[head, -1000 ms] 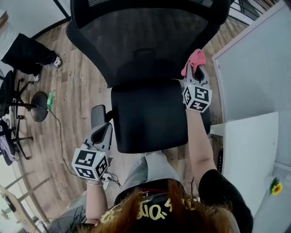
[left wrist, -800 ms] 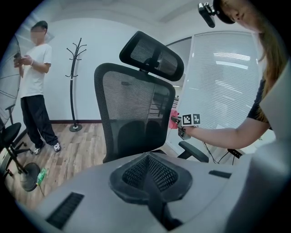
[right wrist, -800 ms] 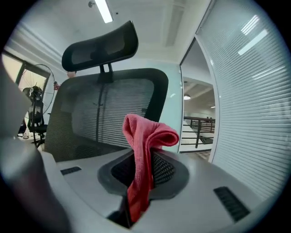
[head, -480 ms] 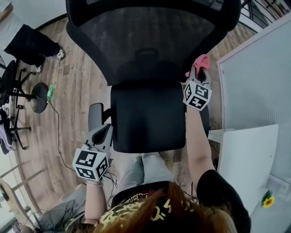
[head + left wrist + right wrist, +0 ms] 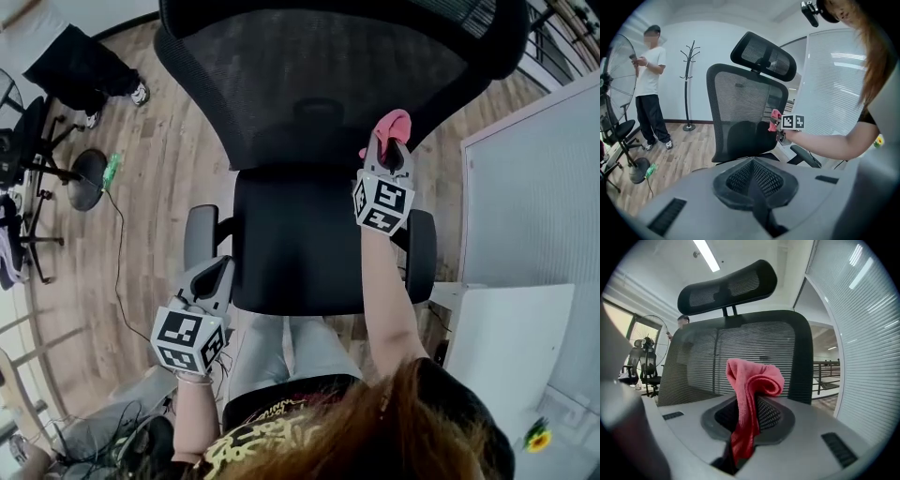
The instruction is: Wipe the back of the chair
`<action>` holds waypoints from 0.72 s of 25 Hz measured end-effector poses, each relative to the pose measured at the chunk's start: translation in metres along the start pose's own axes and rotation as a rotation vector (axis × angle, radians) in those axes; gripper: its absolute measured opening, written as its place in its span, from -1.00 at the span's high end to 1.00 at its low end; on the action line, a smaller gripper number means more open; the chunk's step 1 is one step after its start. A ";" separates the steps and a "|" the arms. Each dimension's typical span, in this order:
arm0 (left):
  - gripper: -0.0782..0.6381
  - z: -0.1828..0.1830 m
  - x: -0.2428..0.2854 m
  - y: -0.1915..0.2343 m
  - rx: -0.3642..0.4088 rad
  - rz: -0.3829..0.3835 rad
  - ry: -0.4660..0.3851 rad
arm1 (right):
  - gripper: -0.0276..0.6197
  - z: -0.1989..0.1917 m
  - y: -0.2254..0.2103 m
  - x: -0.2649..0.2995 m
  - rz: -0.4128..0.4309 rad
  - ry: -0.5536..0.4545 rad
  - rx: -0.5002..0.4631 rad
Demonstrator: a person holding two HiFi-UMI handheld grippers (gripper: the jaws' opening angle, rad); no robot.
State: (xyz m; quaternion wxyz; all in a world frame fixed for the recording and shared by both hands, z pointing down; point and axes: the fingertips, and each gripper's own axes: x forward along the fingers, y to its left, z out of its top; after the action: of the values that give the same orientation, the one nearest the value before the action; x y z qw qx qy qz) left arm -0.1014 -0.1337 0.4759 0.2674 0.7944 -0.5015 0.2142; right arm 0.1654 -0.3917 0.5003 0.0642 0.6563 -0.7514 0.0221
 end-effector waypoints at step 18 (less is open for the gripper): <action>0.80 0.006 -0.003 0.036 0.000 -0.024 -0.023 | 0.73 0.003 0.138 0.021 0.168 -0.005 -0.075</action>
State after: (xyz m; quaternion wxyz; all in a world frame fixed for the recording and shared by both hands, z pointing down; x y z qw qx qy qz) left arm -0.1356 -0.1480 0.4771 0.2639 0.8030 -0.4948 0.2017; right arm 0.0262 -0.3942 0.5073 0.0848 0.5880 -0.8044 -0.0022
